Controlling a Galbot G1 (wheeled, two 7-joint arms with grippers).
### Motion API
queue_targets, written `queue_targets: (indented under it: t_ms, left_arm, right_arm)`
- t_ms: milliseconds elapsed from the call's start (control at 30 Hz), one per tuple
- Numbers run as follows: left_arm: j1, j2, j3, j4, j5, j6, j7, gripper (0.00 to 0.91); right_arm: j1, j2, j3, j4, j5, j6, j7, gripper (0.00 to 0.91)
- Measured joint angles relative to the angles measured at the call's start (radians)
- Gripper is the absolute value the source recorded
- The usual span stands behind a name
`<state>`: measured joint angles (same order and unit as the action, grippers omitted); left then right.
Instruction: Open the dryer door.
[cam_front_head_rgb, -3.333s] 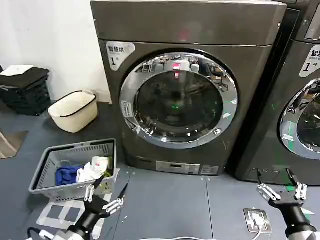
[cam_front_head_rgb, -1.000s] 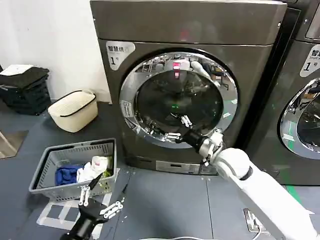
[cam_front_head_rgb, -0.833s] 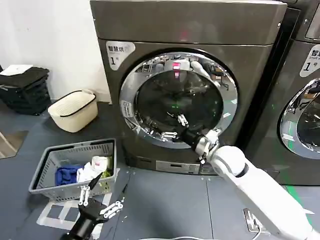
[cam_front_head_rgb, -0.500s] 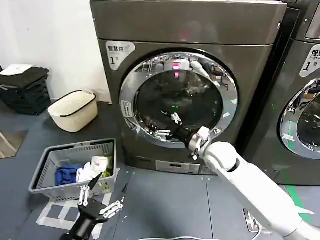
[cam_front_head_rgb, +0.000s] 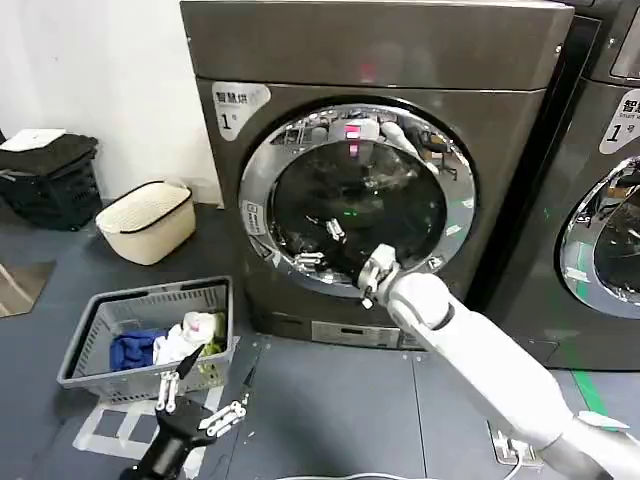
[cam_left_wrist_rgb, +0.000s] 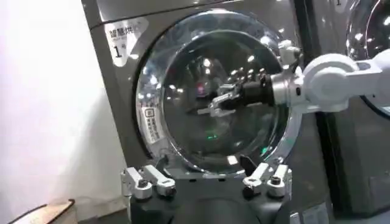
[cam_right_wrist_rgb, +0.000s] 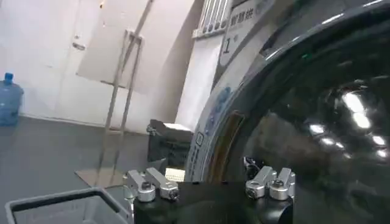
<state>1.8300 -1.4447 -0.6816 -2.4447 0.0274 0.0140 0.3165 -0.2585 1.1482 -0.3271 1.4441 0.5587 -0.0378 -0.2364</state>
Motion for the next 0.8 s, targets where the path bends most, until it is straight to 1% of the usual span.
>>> queue_targets:
  t_ms: [367, 567, 800]
  left_arm:
    - [0.009, -0.001, -0.002, -0.018, 0.000, 0.000, 0.000, 0.907]
    - [0.012, -0.002, -0.004, -0.028, 0.000, 0.000, 0.000, 0.907]
    - [0.014, -0.003, -0.004, -0.031, 0.000, 0.000, 0.000, 0.907]
  right_arm:
    - [0.042, 0.055, -0.030, -0.069, -0.004, 0.000, 0.000, 0.907]
    - [0.062, 0.092, -0.033, -0.116, -0.030, 0.002, 0.007, 0.907]
    - [0.073, 0.130, -0.037, -0.160, -0.034, 0.003, 0.006, 0.907]
